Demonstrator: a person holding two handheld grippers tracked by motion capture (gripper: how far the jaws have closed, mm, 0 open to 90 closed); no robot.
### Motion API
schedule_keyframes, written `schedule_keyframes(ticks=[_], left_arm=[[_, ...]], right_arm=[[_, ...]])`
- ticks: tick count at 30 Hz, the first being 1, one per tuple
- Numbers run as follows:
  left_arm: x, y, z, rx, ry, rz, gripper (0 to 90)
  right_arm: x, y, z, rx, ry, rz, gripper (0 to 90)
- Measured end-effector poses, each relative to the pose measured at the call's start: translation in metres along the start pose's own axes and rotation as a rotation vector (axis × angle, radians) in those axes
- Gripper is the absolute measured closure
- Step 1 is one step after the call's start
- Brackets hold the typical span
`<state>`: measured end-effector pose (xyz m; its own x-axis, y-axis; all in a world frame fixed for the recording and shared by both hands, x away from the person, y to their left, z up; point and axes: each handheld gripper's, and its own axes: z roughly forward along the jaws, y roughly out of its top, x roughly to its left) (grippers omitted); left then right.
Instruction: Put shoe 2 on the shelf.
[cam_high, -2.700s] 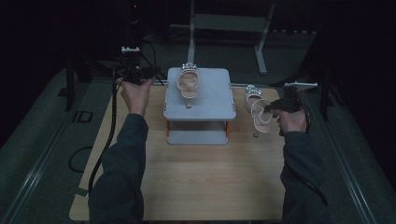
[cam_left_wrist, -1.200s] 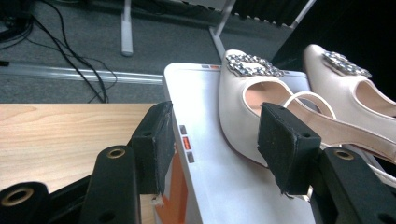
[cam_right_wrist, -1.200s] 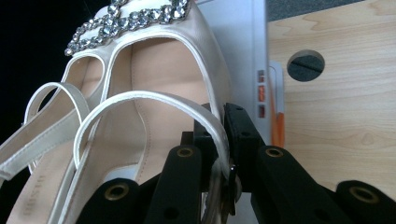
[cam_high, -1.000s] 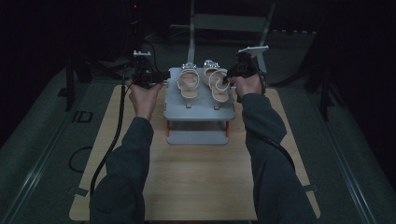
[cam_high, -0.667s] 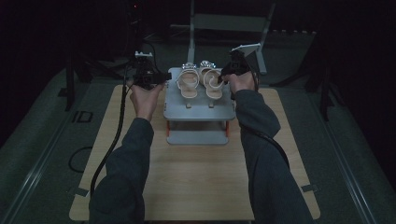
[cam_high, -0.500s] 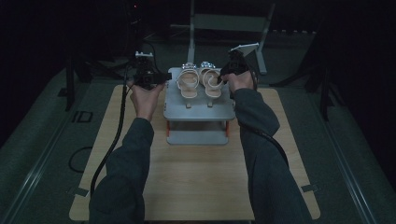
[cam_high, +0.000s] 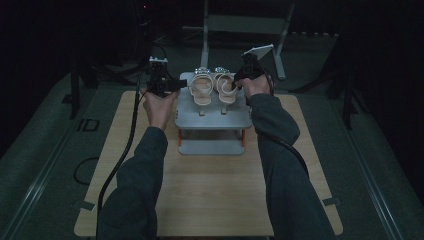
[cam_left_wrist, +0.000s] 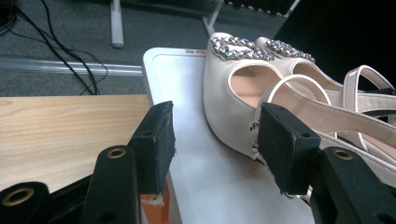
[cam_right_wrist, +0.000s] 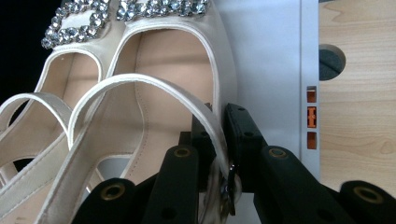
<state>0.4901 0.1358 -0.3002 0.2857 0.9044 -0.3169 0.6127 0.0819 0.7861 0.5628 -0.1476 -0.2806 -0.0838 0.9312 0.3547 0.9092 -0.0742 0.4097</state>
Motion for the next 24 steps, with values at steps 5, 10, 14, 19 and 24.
schedule_keyframes(ticks=[5, 10, 14, 19, 24], left_arm=[[0.0, 0.0, 0.0, 0.0, 0.0, 0.0, 46.4], [0.0, 0.0, 0.0, 0.001, 0.005, 0.003, 46.4], [0.001, 0.0, -0.002, -0.002, 0.01, 0.001, 46.3], [0.002, 0.001, -0.004, -0.009, 0.014, -0.003, 46.3], [0.003, 0.001, -0.004, -0.011, 0.016, -0.005, 46.3]], right_arm=[[0.002, 0.0, 0.0, 0.002, -0.003, -0.026, 76.2], [0.005, -0.001, -0.001, -0.015, 0.027, -0.069, 61.2], [0.006, -0.001, -0.005, -0.036, 0.035, -0.099, 55.1], [0.009, 0.0, -0.019, -0.094, 0.054, -0.136, 51.1], [0.009, -0.001, -0.037, -0.161, 0.083, -0.174, 47.7]])
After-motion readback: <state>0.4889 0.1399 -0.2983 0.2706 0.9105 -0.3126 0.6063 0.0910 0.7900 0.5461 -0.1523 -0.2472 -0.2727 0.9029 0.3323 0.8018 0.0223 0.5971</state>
